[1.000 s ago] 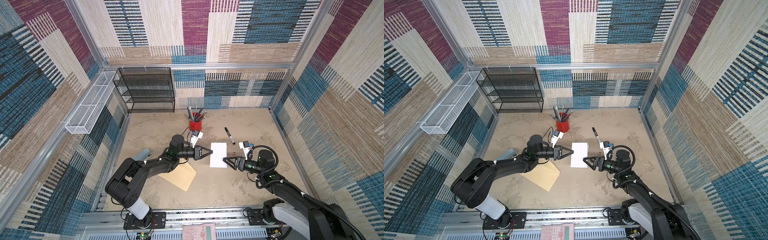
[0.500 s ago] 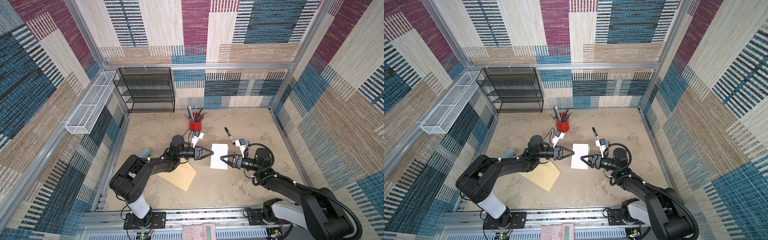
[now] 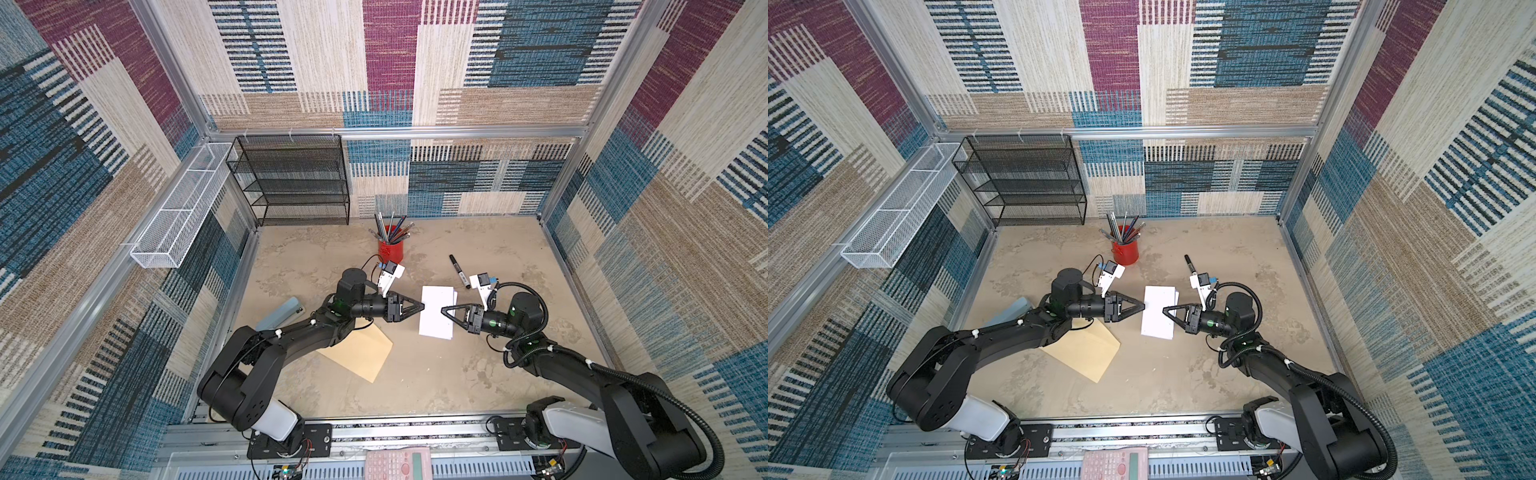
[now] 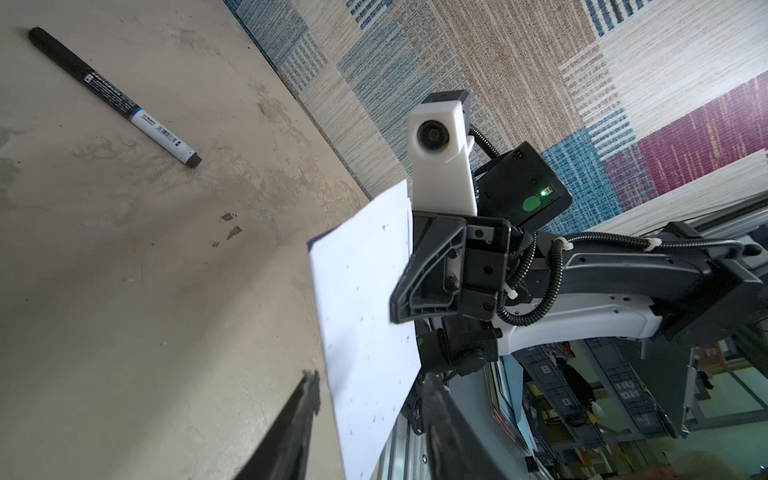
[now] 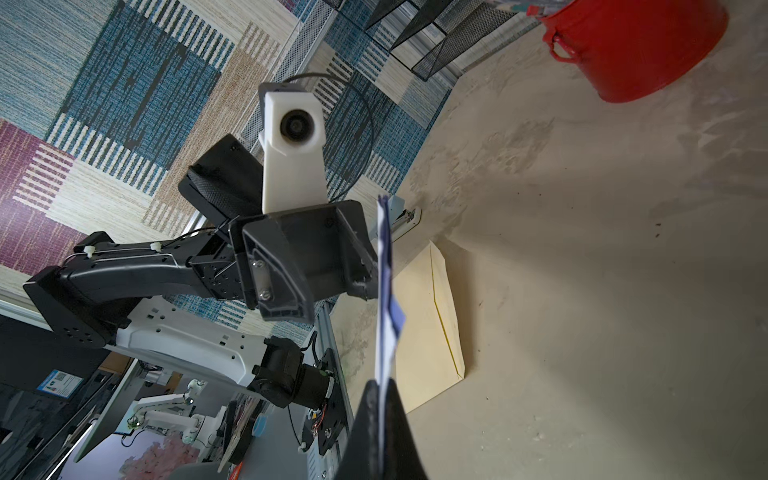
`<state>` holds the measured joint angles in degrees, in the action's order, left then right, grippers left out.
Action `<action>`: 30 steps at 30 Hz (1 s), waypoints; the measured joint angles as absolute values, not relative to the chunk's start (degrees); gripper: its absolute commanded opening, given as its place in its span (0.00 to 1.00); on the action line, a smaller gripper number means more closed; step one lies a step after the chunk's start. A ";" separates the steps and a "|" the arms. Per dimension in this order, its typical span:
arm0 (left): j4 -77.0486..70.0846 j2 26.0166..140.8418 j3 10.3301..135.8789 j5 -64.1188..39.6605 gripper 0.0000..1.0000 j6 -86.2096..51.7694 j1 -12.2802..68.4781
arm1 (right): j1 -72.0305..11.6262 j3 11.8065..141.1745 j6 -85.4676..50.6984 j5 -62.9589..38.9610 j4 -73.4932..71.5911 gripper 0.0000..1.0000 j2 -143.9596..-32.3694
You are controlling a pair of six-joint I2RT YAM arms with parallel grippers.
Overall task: Fold the letter paper in half and place it into the envelope
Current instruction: Fold the letter paper.
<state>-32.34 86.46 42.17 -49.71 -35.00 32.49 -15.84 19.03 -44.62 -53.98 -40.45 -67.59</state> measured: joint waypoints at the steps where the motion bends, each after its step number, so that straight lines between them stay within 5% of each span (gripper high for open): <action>1: -31.40 85.54 41.82 -48.99 0.56 -34.15 32.42 | -15.84 19.31 -44.62 -53.98 -40.40 0.00 -67.59; 24: -28.32 76.47 32.99 -45.52 0.51 -29.28 32.82 | -20.27 23.73 -45.01 -55.70 -44.23 0.00 -71.64; 30: -31.42 77.67 32.58 -45.93 0.41 -30.30 33.61 | -21.41 24.40 -46.81 -55.42 -47.83 0.00 -73.95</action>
<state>-31.42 77.67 32.58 -45.93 -30.30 33.61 -21.41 24.40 -46.81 -55.42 -47.83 -73.95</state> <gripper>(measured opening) 0.468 0.049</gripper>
